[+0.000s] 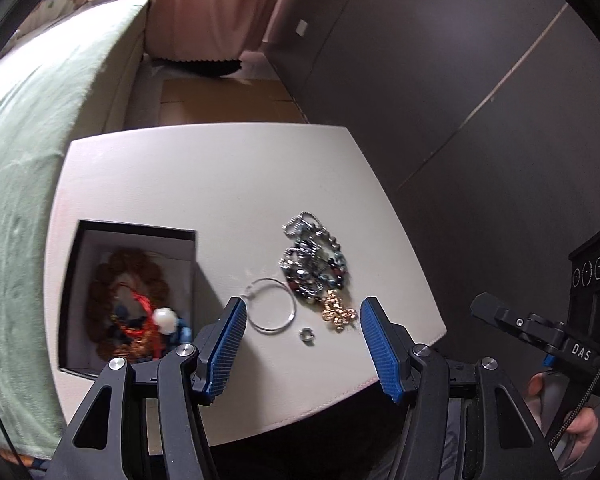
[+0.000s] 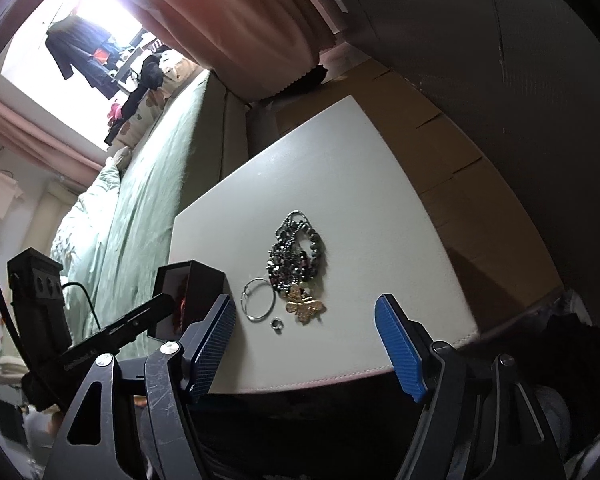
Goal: Organize jewelry
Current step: 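Move the left tool to the gold butterfly pendant and grasp it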
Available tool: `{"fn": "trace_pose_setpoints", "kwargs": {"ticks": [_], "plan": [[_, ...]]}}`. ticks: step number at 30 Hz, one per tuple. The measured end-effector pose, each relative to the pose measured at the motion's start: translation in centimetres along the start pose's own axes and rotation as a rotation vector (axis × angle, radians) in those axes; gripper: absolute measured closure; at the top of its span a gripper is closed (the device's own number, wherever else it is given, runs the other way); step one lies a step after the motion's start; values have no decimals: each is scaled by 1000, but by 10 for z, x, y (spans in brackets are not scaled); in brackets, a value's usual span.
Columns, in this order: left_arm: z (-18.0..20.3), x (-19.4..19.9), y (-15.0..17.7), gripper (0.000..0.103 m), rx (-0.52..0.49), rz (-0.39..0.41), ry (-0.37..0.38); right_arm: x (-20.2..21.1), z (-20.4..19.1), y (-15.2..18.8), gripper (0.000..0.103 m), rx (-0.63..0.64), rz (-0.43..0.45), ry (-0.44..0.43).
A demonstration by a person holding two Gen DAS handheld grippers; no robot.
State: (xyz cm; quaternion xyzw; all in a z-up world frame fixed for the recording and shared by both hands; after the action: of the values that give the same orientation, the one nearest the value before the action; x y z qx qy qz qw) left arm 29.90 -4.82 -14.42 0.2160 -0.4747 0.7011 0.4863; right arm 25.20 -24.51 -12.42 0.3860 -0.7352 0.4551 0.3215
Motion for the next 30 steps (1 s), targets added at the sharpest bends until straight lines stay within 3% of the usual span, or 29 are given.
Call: {"fn": "trace_pose_setpoints", "kwargs": {"ticks": [7,17,25,30], "plan": [[25,-37,-2,46,-22,-90,-26,5,28,4,9,-28,-11,-29],[34,-85,1,57,-9,-194,-95,8,58,7,8,-57,0,-19],[32,-114,7,59,-14,-266,-147,12,75,8,8,-88,27,25],[39,-124,12,59,-48,-285,-162,7,78,11,8,-114,13,-1]]}}
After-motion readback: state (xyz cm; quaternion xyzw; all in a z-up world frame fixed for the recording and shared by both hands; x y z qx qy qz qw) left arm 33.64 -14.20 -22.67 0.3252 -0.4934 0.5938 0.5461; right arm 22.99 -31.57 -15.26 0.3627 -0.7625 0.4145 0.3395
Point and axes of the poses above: each gripper's, at about its wrist camera, not at the fingertips, and x roughly against the way its jaws point, z to its right, y to its underside, the point moved 2 cm from there along -x, roughly the way its jaws point, and after that the axes turned 8 degrees about y, right-handed, at the moved point
